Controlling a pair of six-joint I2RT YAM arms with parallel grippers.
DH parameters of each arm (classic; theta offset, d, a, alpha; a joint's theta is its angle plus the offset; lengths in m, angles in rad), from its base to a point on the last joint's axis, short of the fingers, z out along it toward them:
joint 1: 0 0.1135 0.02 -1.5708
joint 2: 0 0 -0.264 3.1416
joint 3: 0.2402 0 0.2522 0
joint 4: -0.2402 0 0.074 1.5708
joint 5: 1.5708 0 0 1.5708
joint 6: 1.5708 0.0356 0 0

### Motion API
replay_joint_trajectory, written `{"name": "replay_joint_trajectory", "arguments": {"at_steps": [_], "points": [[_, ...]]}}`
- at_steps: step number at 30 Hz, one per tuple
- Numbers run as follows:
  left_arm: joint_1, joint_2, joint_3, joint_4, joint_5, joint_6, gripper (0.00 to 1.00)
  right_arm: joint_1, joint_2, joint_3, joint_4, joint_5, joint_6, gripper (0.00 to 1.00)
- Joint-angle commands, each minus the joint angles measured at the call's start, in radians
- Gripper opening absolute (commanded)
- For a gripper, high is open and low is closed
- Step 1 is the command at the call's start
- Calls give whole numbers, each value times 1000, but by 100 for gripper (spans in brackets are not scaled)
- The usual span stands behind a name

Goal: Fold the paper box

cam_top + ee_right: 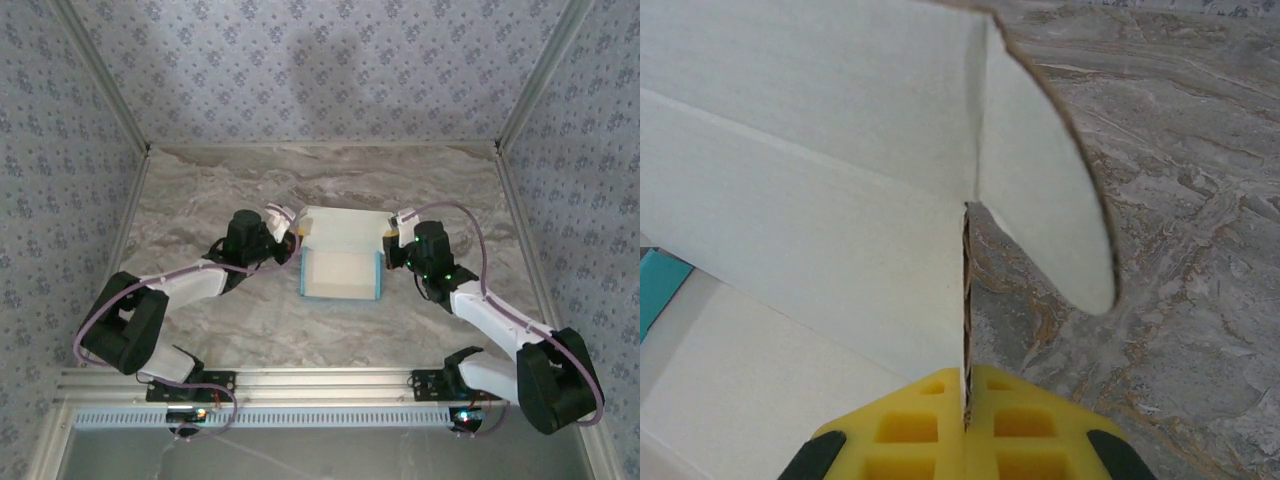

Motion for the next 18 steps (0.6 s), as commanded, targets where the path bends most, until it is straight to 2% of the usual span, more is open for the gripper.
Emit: {"name": "replay_joint_trajectory", "arguments": {"at_steps": [1, 6, 10, 18], "points": [[-41, -10, 5, 108, -57, -37, 0, 37, 10, 36, 6, 40, 58, 0], [-98, 38, -22, 202, -186, -70, 0, 91, 37, 55, 15, 168, 148, 0], [-125, 71, -42, 273, -275, -89, 0, 118, 43, 51, 47, 222, 220, 0], [-135, 149, -113, 475, -354, -214, 0, 167, 72, 39, 82, 356, 354, 0]]}}
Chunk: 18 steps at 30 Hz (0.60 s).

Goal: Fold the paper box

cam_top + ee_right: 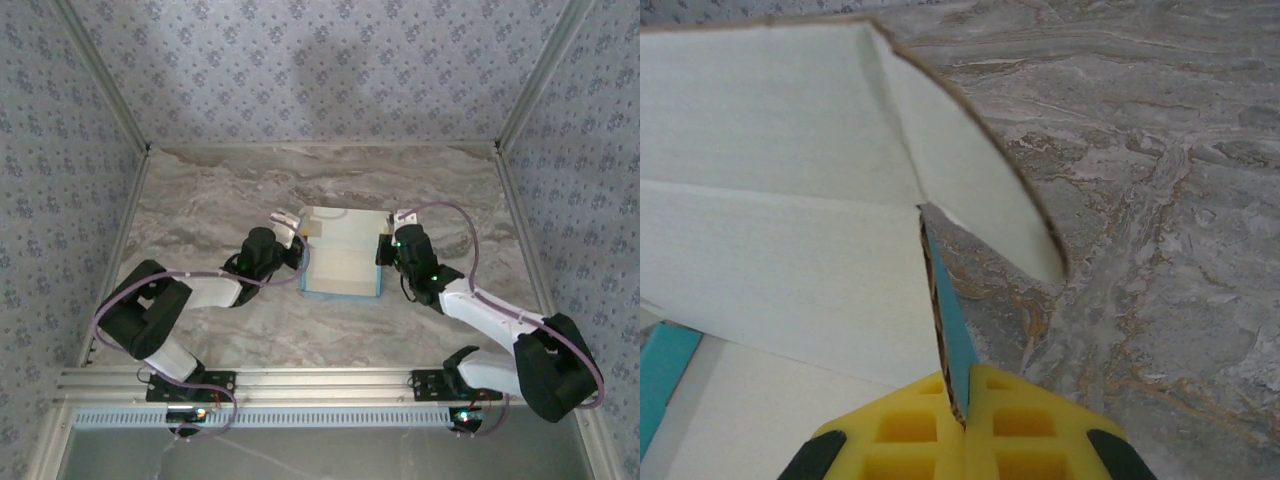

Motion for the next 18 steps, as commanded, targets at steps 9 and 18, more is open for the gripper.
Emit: {"name": "replay_joint_trajectory", "arguments": {"at_steps": [9, 18], "points": [[-68, 102, -27, 305, -143, -115, 0, 65, 52, -3, 139, 200, 210, 0], [-138, 132, 42, 234, -321, -57, 0, 132, 137, 39, 136, 308, 193, 0]]}}
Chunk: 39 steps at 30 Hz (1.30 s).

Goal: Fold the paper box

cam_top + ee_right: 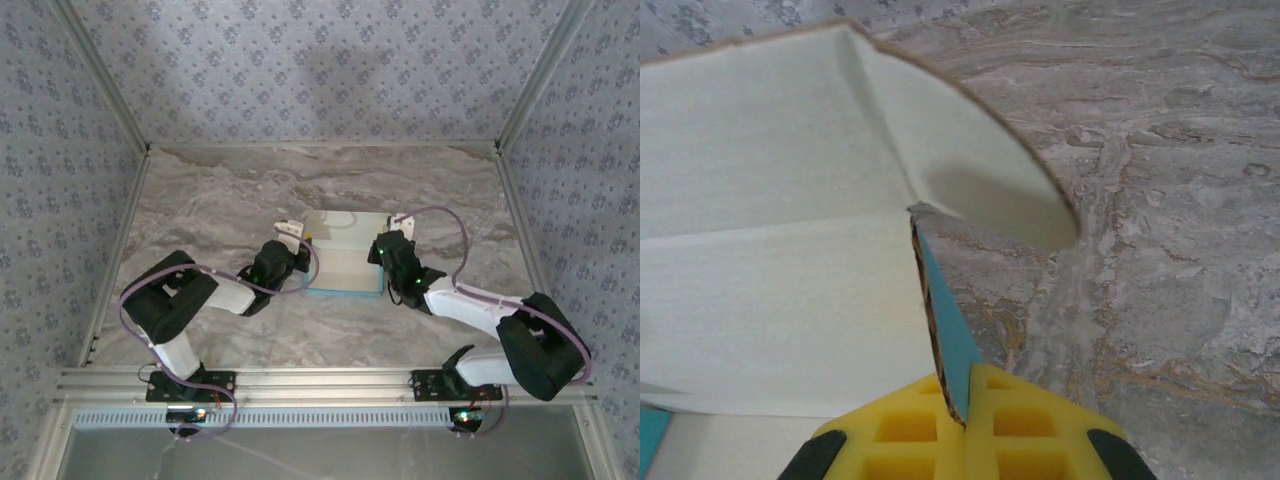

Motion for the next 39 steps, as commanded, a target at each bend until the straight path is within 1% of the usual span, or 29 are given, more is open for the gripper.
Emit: {"name": "replay_joint_trajectory", "arguments": {"at_steps": [1, 3, 5, 9, 14, 20, 26, 31, 34, 36, 39], "points": [[-31, 1, 58, 22, -73, 25, 0, 29, 24, 38, 44, 43, 33, 0], [-37, 12, 73, 19, -106, 31, 0, 34, 35, 36, 53, 46, 43, 0], [-43, 29, 84, 28, -107, 37, 0, 38, 45, 37, 60, 48, 51, 0], [-61, 55, 76, 66, -96, 54, 0, 49, 58, 53, 58, 48, 44, 0], [-62, 68, 30, 135, -81, 61, 0, 56, 47, 51, 53, 43, 41, 0], [-62, 80, -17, 183, -59, 64, 0, 60, 31, 12, 76, 53, 59, 0], [-63, 127, -47, 261, -26, 60, 0, 102, 50, -24, 118, 93, 77, 0], [-62, 145, -78, 307, -22, 72, 0, 150, 50, -75, 164, 164, 96, 0], [-62, 170, -88, 353, -14, 84, 0, 166, 50, -114, 199, 203, 115, 0], [-63, 199, -90, 388, -3, 97, 0, 169, 53, -141, 226, 214, 165, 0], [-68, 225, -93, 417, 0, 115, 0, 179, 58, -160, 248, 225, 176, 0]]}}
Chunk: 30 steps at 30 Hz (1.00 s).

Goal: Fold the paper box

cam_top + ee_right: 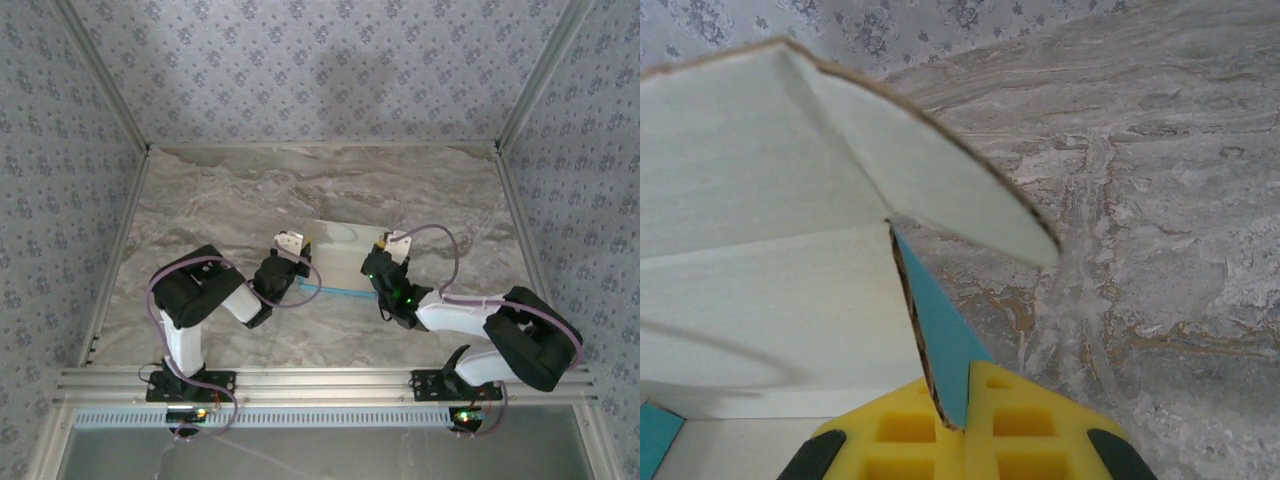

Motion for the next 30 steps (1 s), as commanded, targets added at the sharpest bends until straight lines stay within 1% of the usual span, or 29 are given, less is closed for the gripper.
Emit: {"name": "replay_joint_trajectory", "arguments": {"at_steps": [1, 12, 21, 25, 27, 29, 30], "points": [[-30, 42, -15, 18, 96, 32, 0, 27, 11, -35, 19, -8, 60, 0], [-38, 48, -40, 18, 103, 114, 0, 82, -23, -70, 4, 18, 64, 0], [-44, 56, -51, 17, 117, 190, 0, 81, -115, -90, -47, 6, 35, 15], [-45, 59, -55, 17, 111, 219, 0, 66, -169, -95, -60, -28, 17, 22], [-46, 60, -53, 18, 111, 224, 0, 47, -182, -95, -57, -64, 17, 26], [-46, 60, -51, 17, 112, 225, 0, 27, -183, -95, -51, -104, 17, 25], [-47, 61, -51, 17, 117, 225, 0, 20, -178, -96, -46, -122, 17, 23]]}}
